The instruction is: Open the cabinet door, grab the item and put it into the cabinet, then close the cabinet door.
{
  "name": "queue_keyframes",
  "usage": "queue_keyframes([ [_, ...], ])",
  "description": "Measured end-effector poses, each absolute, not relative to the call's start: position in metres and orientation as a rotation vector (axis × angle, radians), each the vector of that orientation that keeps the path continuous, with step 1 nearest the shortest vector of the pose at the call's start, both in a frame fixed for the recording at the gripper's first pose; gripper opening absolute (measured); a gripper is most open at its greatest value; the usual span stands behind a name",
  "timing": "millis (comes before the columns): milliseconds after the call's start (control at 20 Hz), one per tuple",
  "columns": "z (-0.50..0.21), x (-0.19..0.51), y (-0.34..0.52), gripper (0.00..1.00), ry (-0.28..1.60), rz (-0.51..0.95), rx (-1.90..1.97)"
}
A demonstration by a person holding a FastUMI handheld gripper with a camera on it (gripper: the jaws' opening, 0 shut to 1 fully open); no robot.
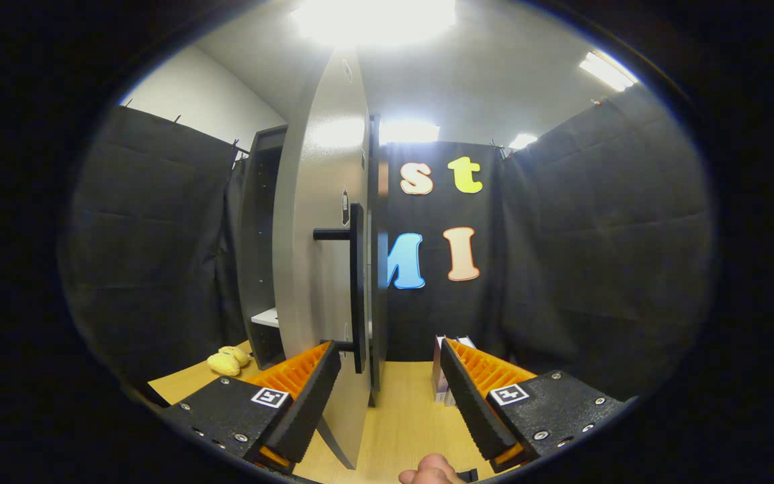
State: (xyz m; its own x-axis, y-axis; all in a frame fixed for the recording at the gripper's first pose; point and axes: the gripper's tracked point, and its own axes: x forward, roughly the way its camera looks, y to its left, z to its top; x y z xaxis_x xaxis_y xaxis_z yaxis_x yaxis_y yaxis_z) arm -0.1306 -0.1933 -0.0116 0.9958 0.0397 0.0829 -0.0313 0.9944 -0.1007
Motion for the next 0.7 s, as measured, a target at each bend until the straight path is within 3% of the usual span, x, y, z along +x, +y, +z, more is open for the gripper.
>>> queue_keyframes([
  [300, -0.08, -0.174, -0.169, 0.93, -0.009, -0.111, 0.037],
  [700, -0.218, -0.175, -0.046, 0.95, 0.062, -0.048, 0.099],
])
